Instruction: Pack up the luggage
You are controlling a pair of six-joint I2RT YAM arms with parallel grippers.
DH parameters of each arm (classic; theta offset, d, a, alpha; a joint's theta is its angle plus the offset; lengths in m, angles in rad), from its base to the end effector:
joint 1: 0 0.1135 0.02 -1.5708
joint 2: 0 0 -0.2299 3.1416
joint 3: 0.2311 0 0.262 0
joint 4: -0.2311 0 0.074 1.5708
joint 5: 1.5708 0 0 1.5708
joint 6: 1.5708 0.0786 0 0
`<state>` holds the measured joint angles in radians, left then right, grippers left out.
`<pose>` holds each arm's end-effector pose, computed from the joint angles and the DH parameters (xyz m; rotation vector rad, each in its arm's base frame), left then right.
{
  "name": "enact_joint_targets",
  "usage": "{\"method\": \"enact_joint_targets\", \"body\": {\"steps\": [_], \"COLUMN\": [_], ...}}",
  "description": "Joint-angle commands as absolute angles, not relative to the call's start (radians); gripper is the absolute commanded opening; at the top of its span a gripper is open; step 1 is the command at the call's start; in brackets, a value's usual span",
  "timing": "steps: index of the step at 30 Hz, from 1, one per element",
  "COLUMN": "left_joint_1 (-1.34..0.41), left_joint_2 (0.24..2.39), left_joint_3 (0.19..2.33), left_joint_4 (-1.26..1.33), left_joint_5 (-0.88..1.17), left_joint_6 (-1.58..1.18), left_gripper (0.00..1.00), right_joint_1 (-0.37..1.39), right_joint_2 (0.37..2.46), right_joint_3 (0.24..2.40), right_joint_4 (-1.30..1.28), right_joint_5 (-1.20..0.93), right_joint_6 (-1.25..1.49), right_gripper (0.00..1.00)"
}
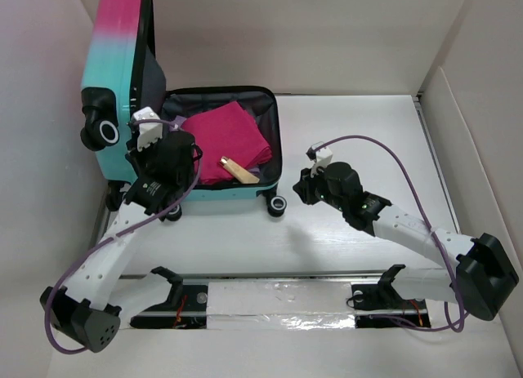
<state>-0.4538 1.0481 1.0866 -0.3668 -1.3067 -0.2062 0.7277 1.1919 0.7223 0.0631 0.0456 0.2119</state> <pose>0.2555 -0.0402 0.3520 -0.6297 1.5884 0.7376 0.2485 0.2166 0.2049 -0.4860 1.9615 0.5610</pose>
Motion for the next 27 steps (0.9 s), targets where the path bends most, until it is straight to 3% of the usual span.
{"method": "enact_joint_targets", "body": {"steps": [1,6,15,20,26,27], "left_joint_1": [-0.517,-0.517,-0.517,-0.517,-0.517,-0.517], "left_joint_2": [0.988,0.908,1.018,1.098,1.118,1.132], "left_joint_3": [1.059,0.966,1.019,1.035,1.07,1.084], "left_joint_4": [-0.367,-0.293,-0.226,-0.175,-0.153,-0.172], "left_joint_5": [-0.899,-0.495,-0.338,-0.237,-0.097,-0.013], "left_joint_6": [-0.308,-0.169,-0.089,-0.1,-0.097,-0.086], "left_gripper": [0.0,0.0,0.0,0.0,0.01,0.07], "right_joint_1": [0.733,0.733,0.713,0.664,0.664,0.655], "right_joint_2": [1.195,1.197,1.215,1.213,1.209,1.206], "right_joint_3": [0.767,0.767,0.753,0.735,0.73,0.73], "right_joint_4": [0.087,0.086,0.107,0.127,0.14,0.137], "right_joint_5": [0.077,0.106,0.126,0.089,0.055,0.061], "right_joint_6": [0.198,0.21,0.233,0.247,0.244,0.245], "right_gripper": [0.27,0.32,0.35,0.52,0.54,0.54]}}
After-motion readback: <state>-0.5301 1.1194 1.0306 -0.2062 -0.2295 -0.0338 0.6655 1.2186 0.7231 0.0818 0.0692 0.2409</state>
